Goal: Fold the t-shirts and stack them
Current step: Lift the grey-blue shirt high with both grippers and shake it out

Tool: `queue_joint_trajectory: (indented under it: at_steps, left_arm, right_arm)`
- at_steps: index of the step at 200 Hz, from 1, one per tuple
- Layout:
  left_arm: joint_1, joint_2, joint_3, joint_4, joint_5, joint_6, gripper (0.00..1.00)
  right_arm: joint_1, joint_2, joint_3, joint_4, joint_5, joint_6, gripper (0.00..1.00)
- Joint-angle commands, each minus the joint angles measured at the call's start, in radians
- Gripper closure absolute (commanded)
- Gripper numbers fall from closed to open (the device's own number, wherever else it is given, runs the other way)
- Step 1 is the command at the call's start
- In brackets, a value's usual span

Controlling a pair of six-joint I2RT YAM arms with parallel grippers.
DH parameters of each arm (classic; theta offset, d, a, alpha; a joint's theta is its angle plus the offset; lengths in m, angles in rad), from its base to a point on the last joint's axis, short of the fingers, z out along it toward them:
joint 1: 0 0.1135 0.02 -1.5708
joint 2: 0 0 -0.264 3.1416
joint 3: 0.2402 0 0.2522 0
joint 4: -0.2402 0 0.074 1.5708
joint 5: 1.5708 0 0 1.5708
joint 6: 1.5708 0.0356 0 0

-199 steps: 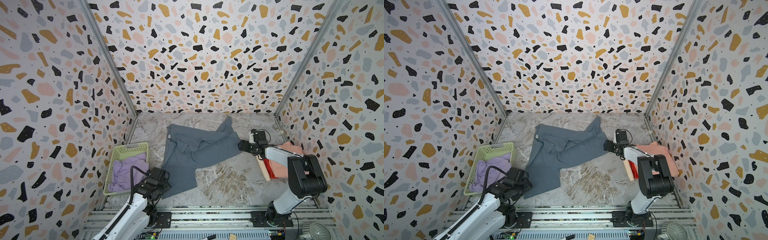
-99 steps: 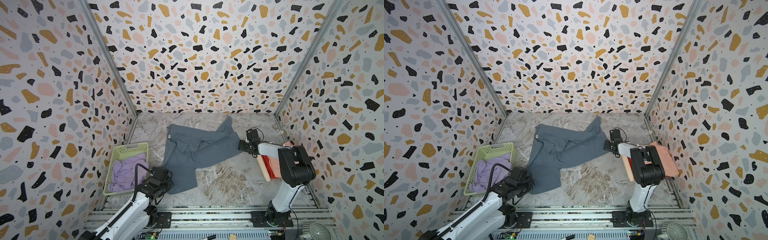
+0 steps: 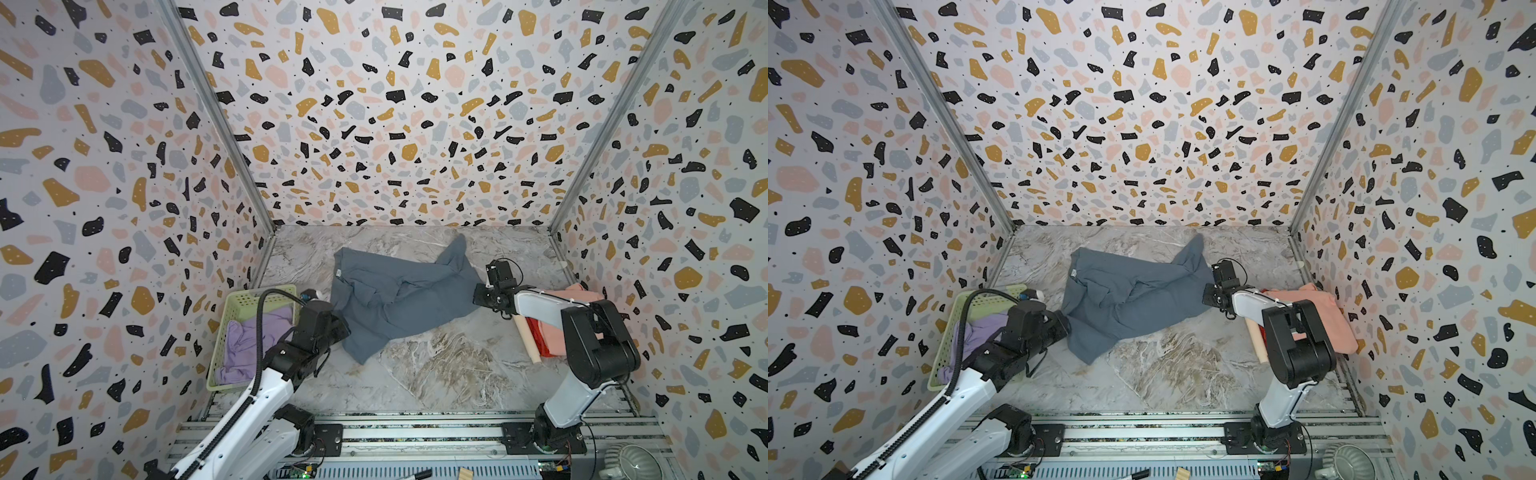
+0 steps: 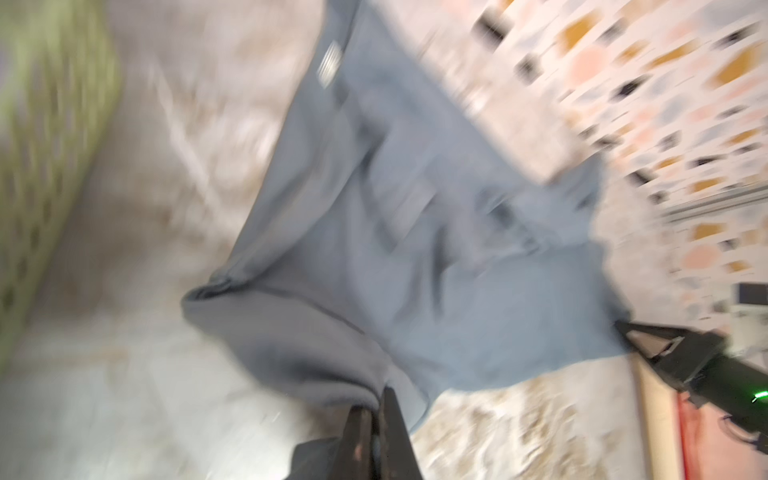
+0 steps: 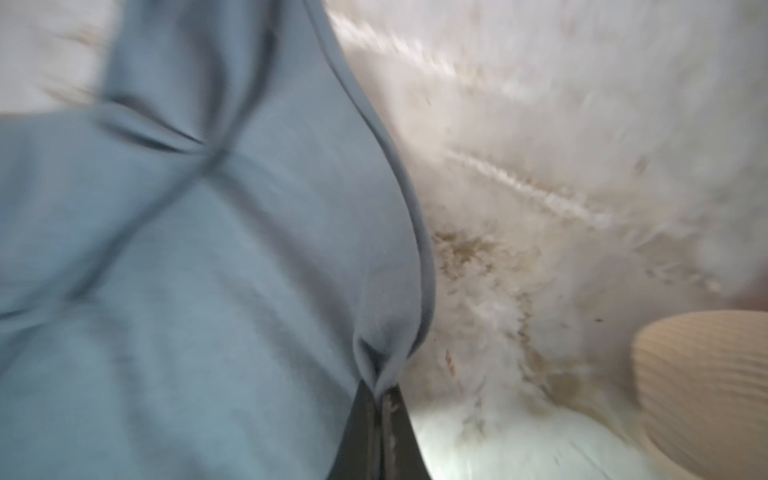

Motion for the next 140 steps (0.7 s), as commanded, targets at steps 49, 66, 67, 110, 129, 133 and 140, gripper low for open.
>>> queue_joint_trajectory:
  at_steps: [49, 66, 67, 110, 129, 133, 140]
  left_arm:
    - [0.0, -0.079, 0.482, 0.221, -0.184, 0.346, 1.0]
    - [0.0, -0.08, 0.566, 0.246, -0.172, 0.382, 1.0]
    - [0.0, -0.078, 0.571, 0.247, -0.171, 0.384, 1.0]
    - [0.0, 0.002, 0.615, 0.359, -0.128, 0.411, 1.0]
    - [0.0, 0.084, 0.611, 0.396, -0.132, 0.421, 1.0]
    - [0.0, 0.102, 0.609, 0.405, -0.136, 0.421, 1.0]
    - [0.001, 0.136, 0.611, 0.418, -0.137, 0.428, 1.0]
  right_arm:
    - [-0.003, -0.466, 0.363, -0.076, -0.059, -0.169, 1.0]
    - [-0.003, -0.518, 0.421, -0.089, -0.067, -0.191, 1.0]
    - [-0.003, -0.519, 0.426, -0.09, -0.067, -0.192, 1.0]
    - [-0.003, -0.52, 0.457, -0.018, -0.025, -0.224, 1.0]
    - [-0.003, -0.455, 0.46, 0.005, -0.039, -0.222, 1.0]
    - [-0.003, -0.441, 0.458, 0.012, -0.042, -0.219, 1.0]
    - [-0.003, -0.413, 0.457, 0.025, -0.046, -0.216, 1.0]
